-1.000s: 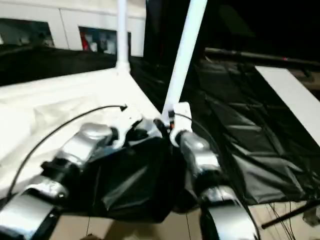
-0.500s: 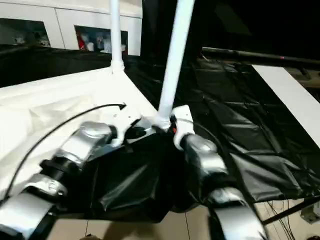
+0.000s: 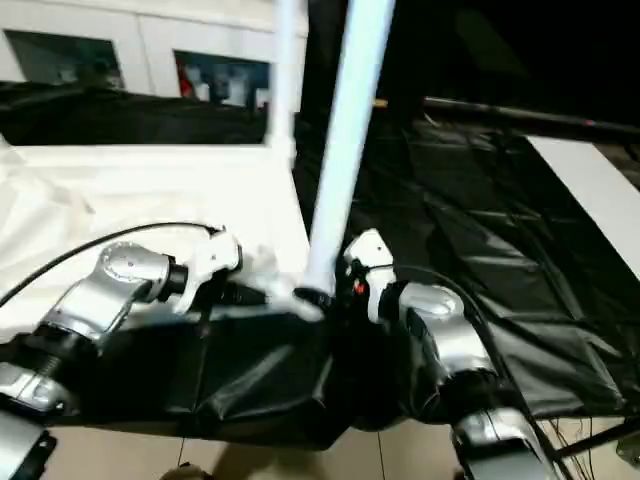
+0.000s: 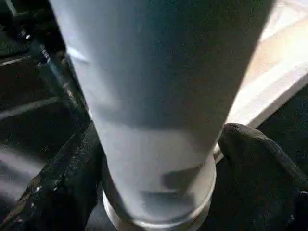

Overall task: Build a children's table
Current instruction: Rotate leg to tighten

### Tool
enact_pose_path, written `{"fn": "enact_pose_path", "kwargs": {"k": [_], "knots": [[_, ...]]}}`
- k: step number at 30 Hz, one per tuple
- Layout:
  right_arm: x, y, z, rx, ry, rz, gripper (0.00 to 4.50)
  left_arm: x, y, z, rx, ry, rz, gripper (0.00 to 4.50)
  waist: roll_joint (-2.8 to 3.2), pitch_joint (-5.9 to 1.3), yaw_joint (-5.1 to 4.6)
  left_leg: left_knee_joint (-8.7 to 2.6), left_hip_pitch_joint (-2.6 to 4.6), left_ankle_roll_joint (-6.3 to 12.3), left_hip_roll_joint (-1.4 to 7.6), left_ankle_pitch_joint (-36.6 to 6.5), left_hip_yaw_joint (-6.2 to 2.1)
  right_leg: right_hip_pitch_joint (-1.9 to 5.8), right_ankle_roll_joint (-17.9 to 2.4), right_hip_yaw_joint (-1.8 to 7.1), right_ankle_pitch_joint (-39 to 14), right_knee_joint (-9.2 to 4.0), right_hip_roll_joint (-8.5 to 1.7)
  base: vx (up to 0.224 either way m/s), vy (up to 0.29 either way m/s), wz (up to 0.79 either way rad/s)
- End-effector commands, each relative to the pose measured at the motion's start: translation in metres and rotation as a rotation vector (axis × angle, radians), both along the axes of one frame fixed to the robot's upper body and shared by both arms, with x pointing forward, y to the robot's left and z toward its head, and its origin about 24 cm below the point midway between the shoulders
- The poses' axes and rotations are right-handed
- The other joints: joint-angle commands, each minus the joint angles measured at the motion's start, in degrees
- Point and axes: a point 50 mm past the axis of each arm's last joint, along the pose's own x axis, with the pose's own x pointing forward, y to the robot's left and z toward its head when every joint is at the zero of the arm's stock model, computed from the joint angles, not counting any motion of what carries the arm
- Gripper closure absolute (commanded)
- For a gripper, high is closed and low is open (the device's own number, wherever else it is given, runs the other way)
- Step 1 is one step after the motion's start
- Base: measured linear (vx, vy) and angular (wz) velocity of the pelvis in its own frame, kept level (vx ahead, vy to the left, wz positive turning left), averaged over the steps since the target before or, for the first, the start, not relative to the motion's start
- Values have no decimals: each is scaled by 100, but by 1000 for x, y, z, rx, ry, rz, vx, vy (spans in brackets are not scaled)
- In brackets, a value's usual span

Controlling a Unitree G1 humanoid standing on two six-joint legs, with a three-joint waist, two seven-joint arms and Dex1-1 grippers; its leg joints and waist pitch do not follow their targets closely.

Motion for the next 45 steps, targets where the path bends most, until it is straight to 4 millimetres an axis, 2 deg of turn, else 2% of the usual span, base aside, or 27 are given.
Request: {"fn": "enact_pose_path", "kwargs": {"k": [1,4,16,19,23,24,25,27,29,30,31,32,36,40,41,42,43,45], "knots": [[-1,-1,1,-10,-1,13,60,-3,-7,5,-18,-15,-68,450,57,-356,-18,-388,93,30,202,-1291,-36,240,-1088,348,-921,-465,-474,0,0,0],[-2,2,2,-5,-4,25,60,-4,-5,6,-17,-9,-69,450,51,-361,-30,-389,94,16,210,-1241,-40,230,-1065,345,-933,-457,-463,0,0,0],[-4,4,-1,10,13,21,164,-5,-2,5,-16,0,-65,450,35,-359,-29,-383,94,36,204,-1172,-36,227,-1060,344,-890,-448,-460,0,0,0],[-3,5,-4,43,32,-25,175,-5,-3,4,-24,0,-46,450,24,-361,-32,-384,90,35,205,-1151,-34,228,-1060,344,-882,-446,-461,0,0,0],[0,6,-8,71,56,-105,178,-3,-4,3,-34,-6,-3,450,19,-353,-61,-393,94,-15,208,-1236,-39,212,-1046,344,-1035,-454,-468,0,0,0],[3,8,-10,86,58,-165,178,1,-7,1,-41,-21,48,450,20,-349,-67,-397,90,-38,206,-1303,-46,217,-1015,342,-1180,-473,-475,0,0,0],[6,10,-12,91,49,-232,178,5,-8,0,-42,-37,101,450,24,-348,-90,-403,96,-90,217,-1332,-46,193,-1019,346,-1219,-462,-479,0,0,0],[15,19,-18,113,71,-400,178,16,-13,-4,-29,-78,241,450,4,-333,-116,-419,114,-176,214,-1494,-58,179,-953,345,-1538,-508,-486,0,0,0],[15,19,-18,113,72,-411,178,17,-14,-4,-27,-81,249,450,11,-344,-123,-411,118,-227,201,-1518,-59,177,-898,349,-1693,-520,-496,0,0,0],[20,26,-20,115,89,-484,178,22,-16,-6,-11,-95,324,450,11,-348,-116,-411,100,-188,204,-1449,-59,190,-856,355,-1595,-522,-489,0,0,0],[22,28,-21,109,99,-516,178,24,-18,-6,-12,-101,358,450,9,-348,-124,-415,112,-188,203,-1414,-61,172,-871,355,-1472,-505,-474,0,0,0],[23,29,-22,105,105,-537,178,26,-19,-6,-11,-104,381,450,5,-366,-135,-410,91,-194,197,-1268,-57,198,-900,353,-1249,-468,-467,0,0,0],[37,36,-26,59,164,-748,178,37,-38,-6,-33,-120,556,450,1,-373,-174,-394,111,-219,189,-1191,-40,185,-989,350,-1004,-444,-457,0,0,0],[41,44,-24,40,152,-760,178,40,-52,-5,-50,-147,593,450,-32,-399,-162,-354,67,-69,162,-869,-20,243,-952,357,-487,-408,-447,0,0,0],[41,47,-23,46,141,-741,178,40,-54,-4,-56,-149,592,450,-49,-388,-146,-347,65,40,152,-788,-8,249,-941,356,-376,-411,-443,0,0,0],[41,48,-22,51,133,-732,178,40,-56,-4,-60,-150,593,450,-44,-386,-143,-348,60,63,152,-787,-10,254,-937,355,-396,-414,-450,0,0,0],[41,50,-20,79,132,-711,122,40,-56,-3,-59,-152,583,450,-41,-381,-140,-350,69,85,157,-826,-10,247,-925,352,-496,-427,-451,0,0,0],[41,51,-18,110,138,-689,108,40,-56,-3,-53,-152,573,450,-22,-384,-139,-357,72,84,169,-889,-17,248,-908,352,-583,-435,-448,0,0,0]]}}
